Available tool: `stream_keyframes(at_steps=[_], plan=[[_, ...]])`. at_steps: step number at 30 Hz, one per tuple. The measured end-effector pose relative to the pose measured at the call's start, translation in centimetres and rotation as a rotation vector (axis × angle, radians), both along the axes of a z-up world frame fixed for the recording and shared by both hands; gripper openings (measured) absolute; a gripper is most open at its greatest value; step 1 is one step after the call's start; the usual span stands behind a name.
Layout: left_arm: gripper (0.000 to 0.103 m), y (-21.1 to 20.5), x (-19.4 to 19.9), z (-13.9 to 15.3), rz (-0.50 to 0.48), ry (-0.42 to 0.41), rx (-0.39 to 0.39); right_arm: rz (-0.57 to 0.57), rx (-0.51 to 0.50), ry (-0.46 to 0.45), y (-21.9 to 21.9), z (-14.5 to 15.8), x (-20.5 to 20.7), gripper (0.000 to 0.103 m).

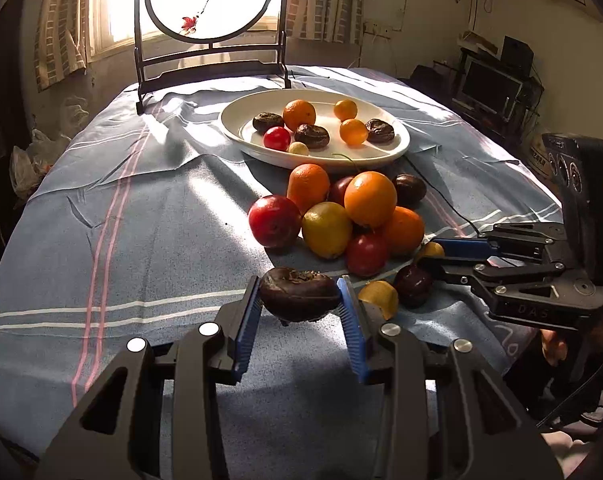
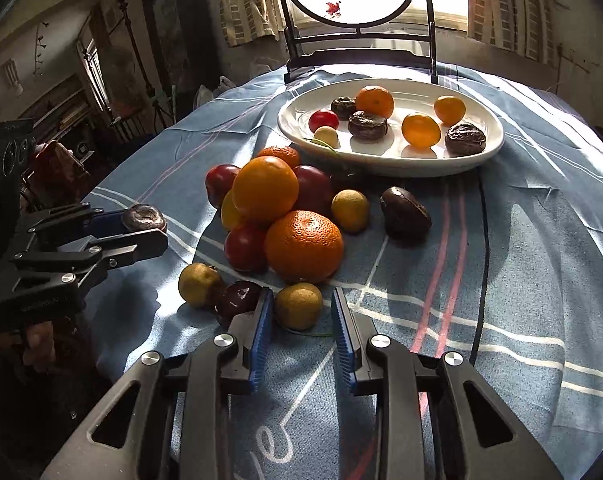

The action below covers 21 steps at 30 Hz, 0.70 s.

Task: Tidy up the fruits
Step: 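Grasp a dark brown fruit with the left tool while the right tool grasps a yellow-green pear, then place both held fruits on the white plate and open both tools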

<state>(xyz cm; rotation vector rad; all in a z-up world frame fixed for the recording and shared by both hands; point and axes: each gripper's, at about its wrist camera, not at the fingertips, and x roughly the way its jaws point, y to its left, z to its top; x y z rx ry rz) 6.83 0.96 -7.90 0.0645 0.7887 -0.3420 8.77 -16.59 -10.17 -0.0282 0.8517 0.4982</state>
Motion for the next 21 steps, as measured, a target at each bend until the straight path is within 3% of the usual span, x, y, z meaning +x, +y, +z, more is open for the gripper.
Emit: stream_keyframes(at_steps=[4,10,15,21], plan=[[0.037,0.2,-0.1,0.2,0.007,-0.009,-0.004,-0.022,0.052,-0.015,-0.9,0.7,-0.3,0.024],[0.037,0.3,0.5,2.1,0.003,-0.062,-0.025,-0.095,0.143,-0.115,-4.8,4.6,-0.3,0.024],[0.037,-1.3,3.4,3.9,-0.021,-0.108,-0.019,-0.152,0.211,-0.119,-7.5,6.4,3.1,0.025],[0.037,-4.5,9.5,4.2,-0.055,-0.063,-0.056,-0.192,0.221,-0.084,-7.3,5.7,8.8,0.025]])
